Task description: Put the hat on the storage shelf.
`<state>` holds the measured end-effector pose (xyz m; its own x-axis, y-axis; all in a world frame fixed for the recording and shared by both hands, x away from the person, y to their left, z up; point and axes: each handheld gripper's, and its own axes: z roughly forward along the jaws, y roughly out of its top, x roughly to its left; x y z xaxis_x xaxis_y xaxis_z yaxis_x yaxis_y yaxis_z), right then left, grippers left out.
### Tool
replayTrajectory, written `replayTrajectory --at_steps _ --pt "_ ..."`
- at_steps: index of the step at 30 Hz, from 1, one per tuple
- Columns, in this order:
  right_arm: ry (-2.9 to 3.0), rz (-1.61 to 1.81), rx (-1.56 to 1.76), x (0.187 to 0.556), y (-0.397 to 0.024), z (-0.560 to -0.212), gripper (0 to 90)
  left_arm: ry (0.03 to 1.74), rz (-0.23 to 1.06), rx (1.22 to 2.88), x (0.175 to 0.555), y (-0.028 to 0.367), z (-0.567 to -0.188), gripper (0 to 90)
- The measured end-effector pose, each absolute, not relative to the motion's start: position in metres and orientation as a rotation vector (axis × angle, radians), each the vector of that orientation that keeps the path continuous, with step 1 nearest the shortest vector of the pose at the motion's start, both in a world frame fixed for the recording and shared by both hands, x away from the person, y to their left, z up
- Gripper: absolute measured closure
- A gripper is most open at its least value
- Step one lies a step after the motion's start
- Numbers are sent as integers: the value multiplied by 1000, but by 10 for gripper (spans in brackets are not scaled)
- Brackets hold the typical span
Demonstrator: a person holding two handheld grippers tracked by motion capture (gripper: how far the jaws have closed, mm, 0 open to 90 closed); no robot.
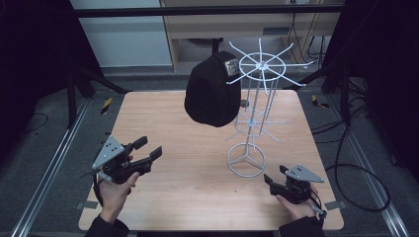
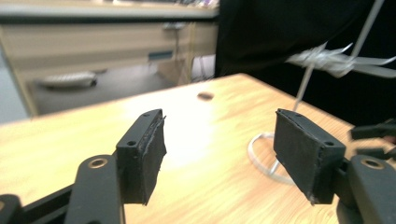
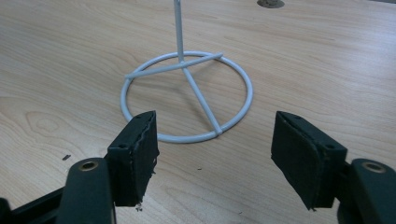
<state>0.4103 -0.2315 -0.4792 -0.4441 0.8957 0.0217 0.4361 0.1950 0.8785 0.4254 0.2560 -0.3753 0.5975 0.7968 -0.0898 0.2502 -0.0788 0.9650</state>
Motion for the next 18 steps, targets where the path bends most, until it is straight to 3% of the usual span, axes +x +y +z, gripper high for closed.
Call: replayTrajectory --at_steps 18 --pt "1903 1167 1286 412 -240 -482 194 1163 551 1807 437 288 -460 251"
